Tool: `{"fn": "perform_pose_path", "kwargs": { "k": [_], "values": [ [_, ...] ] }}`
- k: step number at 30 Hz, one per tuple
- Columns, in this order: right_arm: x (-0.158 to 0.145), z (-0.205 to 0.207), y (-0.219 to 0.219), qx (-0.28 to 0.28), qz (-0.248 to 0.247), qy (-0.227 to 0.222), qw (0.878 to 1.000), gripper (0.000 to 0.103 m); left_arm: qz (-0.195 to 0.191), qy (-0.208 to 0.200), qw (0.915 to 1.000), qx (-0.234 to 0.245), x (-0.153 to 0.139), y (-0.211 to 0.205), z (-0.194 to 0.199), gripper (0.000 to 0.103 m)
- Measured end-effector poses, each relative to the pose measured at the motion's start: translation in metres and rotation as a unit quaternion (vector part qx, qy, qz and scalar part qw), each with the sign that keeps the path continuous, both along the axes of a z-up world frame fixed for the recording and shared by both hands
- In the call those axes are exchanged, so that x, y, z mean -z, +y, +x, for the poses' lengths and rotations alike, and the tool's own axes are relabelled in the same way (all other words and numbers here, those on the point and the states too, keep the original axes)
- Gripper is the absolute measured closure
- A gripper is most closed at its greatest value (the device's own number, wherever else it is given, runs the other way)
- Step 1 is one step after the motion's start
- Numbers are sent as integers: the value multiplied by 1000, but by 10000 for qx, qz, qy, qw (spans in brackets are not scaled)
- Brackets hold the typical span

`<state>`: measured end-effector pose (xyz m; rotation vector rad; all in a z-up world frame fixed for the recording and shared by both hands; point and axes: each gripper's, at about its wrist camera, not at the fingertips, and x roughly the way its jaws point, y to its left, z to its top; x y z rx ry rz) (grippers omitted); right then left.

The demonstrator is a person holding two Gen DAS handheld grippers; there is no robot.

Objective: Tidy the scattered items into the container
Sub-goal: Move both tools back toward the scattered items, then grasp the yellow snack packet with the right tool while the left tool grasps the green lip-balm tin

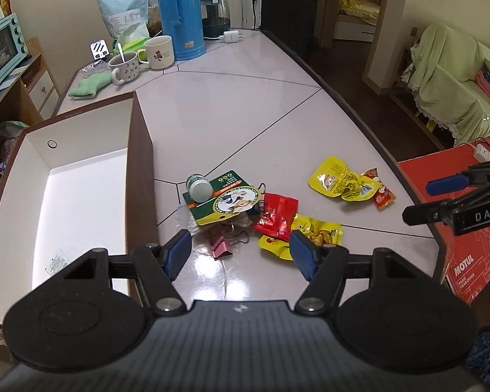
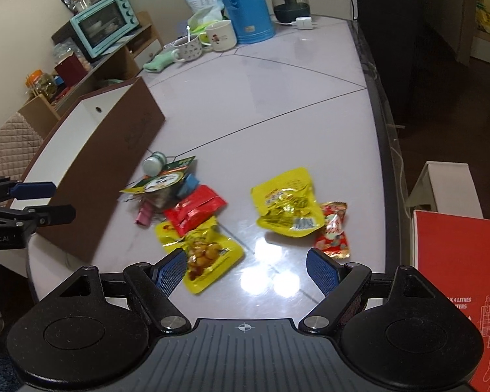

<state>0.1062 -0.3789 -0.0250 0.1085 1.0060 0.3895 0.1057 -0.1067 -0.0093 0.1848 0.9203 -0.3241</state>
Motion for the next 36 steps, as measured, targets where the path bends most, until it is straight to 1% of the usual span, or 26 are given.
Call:
{"fn": "perform_pose_path", "kwargs": {
  "k": [6, 11, 22, 30, 36],
  "values": [
    [10, 15, -10, -18, 96, -22, 9999, 20, 8, 94, 9999, -44, 6, -8, 9, 40],
    [23, 32, -8, -229, 71, -76, 9997, 20, 21, 194, 9998, -101, 12, -12, 18, 40],
    [67, 70, 13, -858, -557, -245, 9945, 20, 59, 462, 9985, -293, 28, -11, 39, 40],
    [94, 85, 34, -1181, -1171, -345, 9855, 20, 73, 657, 9972, -339, 40, -12, 56, 40],
    [106, 90, 36, -1319, -1331, -283, 9819, 21, 83, 735, 9966, -366, 46, -10, 67, 40]
  ]
}}
